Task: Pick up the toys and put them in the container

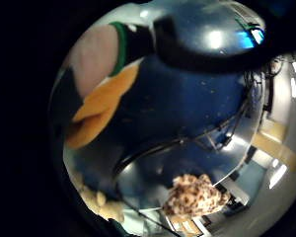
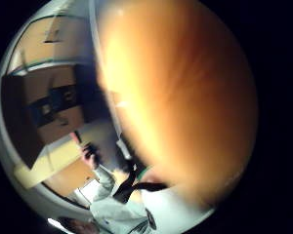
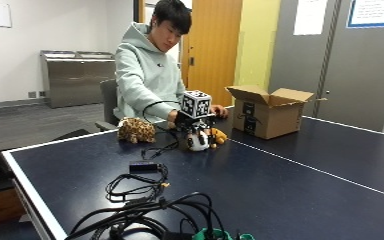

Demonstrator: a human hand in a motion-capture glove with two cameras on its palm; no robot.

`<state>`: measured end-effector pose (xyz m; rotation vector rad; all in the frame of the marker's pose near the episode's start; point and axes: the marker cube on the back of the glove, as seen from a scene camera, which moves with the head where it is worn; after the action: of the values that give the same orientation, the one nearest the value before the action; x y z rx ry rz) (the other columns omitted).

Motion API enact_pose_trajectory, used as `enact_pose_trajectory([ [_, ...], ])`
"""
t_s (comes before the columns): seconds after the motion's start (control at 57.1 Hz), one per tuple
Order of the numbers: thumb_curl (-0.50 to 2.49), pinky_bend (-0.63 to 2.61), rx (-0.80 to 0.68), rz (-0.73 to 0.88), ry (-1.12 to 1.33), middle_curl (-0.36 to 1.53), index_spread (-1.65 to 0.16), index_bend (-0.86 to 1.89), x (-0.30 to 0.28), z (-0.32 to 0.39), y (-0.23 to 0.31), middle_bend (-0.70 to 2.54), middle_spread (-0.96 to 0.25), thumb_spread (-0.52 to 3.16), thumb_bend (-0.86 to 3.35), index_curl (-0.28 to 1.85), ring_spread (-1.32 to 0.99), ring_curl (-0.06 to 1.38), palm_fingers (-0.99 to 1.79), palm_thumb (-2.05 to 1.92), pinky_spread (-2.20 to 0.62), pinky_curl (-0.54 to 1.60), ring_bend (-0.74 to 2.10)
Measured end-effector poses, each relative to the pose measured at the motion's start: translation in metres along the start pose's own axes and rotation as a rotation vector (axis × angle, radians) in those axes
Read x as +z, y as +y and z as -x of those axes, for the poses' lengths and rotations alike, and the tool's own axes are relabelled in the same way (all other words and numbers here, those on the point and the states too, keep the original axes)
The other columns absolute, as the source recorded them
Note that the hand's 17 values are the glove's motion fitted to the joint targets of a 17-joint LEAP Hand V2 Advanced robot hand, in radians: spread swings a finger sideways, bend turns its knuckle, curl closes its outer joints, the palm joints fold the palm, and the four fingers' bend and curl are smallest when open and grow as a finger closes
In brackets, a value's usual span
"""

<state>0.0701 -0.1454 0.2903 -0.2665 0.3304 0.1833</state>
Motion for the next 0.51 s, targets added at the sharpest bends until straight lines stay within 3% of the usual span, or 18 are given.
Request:
enact_pose_trajectory([
  [0.035, 0.24, 0.96, -0.048, -0.024, -0.031, 0.14, -0.34, 0.35, 0.003, 0.003, 0.004, 0.13, 0.02, 1.14, 0.01, 0.3, 0.04, 0.11, -0.01, 0.05, 0.07, 0.38, 0.13],
  [0.088, 0.28, 0.83, -0.068, -0.039, -0.065, 0.19, -0.33, 0.43, 0.004, 0.003, 0.005, 0.31, -0.02, 1.2, 0.08, 0.32, 0.02, 0.13, 0.42, 0.17, 0.04, 0.32, 0.29],
  [0.245, 0.42, 0.83, -0.103, 0.07, -0.095, 0.29, -0.3, 0.36, -0.001, 0.007, 0.011, 0.54, -0.13, 1.14, 0.19, 0.35, -0.19, 0.28, 0.95, 0.45, -0.17, 0.34, 0.74],
  [0.385, 0.52, 0.92, -0.144, 0.278, -0.05, 0.38, -0.31, 0.56, -0.022, 0.015, 0.03, 0.73, -0.18, 0.95, 0.16, 0.47, -0.28, 0.36, 1.19, 0.51, -0.26, 0.41, 0.86],
  [0.508, 0.59, 0.97, -0.236, 0.214, 0.022, 0.45, -0.31, 0.72, -0.096, 0.02, 0.041, 0.85, -0.2, 0.82, 0.13, 0.58, -0.32, 0.41, 1.14, 0.51, -0.29, 0.45, 0.95],
])
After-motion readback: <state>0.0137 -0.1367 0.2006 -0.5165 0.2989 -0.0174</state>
